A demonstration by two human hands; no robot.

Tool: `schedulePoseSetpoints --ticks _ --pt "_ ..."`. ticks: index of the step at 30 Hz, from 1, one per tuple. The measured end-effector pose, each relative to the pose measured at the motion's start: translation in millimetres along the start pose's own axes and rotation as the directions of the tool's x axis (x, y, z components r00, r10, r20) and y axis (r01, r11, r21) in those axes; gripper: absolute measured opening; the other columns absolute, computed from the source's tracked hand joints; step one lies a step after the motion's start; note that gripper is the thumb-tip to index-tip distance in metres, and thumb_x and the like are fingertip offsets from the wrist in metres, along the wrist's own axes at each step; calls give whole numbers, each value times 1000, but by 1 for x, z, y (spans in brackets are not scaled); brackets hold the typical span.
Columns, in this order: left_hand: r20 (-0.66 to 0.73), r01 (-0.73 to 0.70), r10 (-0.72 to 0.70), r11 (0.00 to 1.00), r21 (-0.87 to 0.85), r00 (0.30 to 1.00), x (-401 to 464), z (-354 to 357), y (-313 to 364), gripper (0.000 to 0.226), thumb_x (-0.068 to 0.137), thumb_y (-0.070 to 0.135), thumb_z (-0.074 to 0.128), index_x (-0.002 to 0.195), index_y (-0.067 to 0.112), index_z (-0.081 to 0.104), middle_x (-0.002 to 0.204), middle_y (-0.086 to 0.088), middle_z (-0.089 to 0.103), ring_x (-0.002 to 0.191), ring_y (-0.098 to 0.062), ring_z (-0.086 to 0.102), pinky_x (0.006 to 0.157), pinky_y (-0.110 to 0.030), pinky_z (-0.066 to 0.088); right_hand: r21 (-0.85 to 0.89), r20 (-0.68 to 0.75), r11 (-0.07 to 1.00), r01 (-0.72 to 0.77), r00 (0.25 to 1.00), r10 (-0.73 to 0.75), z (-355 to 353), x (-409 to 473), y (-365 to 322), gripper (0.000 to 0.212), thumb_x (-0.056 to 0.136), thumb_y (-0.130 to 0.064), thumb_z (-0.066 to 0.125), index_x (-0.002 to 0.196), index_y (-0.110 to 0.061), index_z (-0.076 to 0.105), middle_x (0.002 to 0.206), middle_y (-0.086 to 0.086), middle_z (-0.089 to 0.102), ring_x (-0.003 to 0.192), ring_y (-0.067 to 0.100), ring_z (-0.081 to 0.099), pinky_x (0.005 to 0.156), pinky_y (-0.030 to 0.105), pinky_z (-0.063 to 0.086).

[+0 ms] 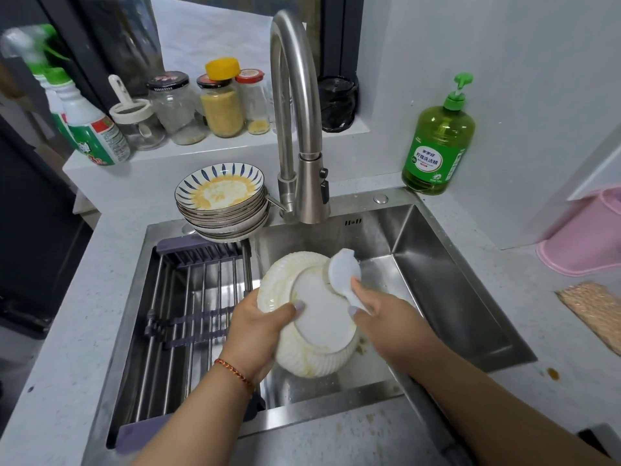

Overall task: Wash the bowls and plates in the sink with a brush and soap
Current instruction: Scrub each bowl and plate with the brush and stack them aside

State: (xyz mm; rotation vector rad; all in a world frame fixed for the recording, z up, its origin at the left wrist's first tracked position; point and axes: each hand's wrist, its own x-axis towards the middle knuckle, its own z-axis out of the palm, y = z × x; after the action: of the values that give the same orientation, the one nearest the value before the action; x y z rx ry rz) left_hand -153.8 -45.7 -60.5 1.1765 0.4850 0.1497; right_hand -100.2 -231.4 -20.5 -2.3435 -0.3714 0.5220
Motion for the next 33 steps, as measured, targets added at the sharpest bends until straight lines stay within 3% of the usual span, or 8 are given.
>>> schedulePoseSetpoints --ticks 4,9,12,16,20,25,29,33 --pt "17 4 -4 1000 -25 1000 2 6 5 33 70 -5 71 102 2 66 93 -18 73 84 -30 71 67 -40 59 -169 81 979 111 992 -98 10 -9 -13 57 99 -33 38 151 -38 14 111 8 63 99 22 57 84 31 45" --pt "-21 -20 20 1000 0 1000 7 -8 12 42 62 1 71 103 2 64 98 -19 72 91 -36 69 75 -50 58 -262 150 963 62 988 -23 5 -14 1 58 98 -27 36 152 -34 15 110 4 60 89 12 47 71 24 35" --pt "30 -27 25 999 44 999 4 -3 9 40 60 1 70 100 3 65 93 -16 73 86 -31 71 70 -44 58 -216 98 976 18 995 4 -1 -2 -3 57 99 -30 36 152 -35 15 95 0 56 83 14 50 65 24 36" --pt "54 -24 23 999 26 998 5 5 8 38 62 0 69 100 2 66 93 -18 73 84 -32 71 72 -44 58 -171 81 981 90 994 -77 4 1 -18 57 99 -32 37 152 -34 13 111 7 63 97 22 58 83 31 46" --pt "-5 -43 43 999 15 999 11 -7 12 41 60 3 70 101 3 65 92 -15 73 85 -32 70 70 -44 58 -199 212 975 97 976 -53 12 -16 -11 57 99 -28 34 152 -31 13 108 2 56 89 14 48 74 24 36" --pt "37 -29 26 998 64 999 8 -10 10 46 59 0 70 104 2 64 96 -16 73 88 -31 70 69 -41 56 -194 131 981 -7 991 33 2 5 -8 58 98 -27 36 152 -32 16 99 0 57 84 14 52 70 24 36" --pt "51 -23 21 999 44 998 6 0 7 39 60 -1 67 98 3 65 88 -13 74 81 -28 72 66 -40 58 -149 135 987 59 990 -38 3 10 -27 58 99 -31 37 151 -34 13 104 7 64 88 21 58 74 28 46" --pt "-6 -39 40 999 30 999 11 -5 10 40 59 0 68 99 2 65 89 -16 73 81 -30 71 66 -40 57 -179 239 975 128 967 -83 13 -8 -27 56 99 -28 35 152 -32 16 110 5 59 94 19 53 78 27 40"
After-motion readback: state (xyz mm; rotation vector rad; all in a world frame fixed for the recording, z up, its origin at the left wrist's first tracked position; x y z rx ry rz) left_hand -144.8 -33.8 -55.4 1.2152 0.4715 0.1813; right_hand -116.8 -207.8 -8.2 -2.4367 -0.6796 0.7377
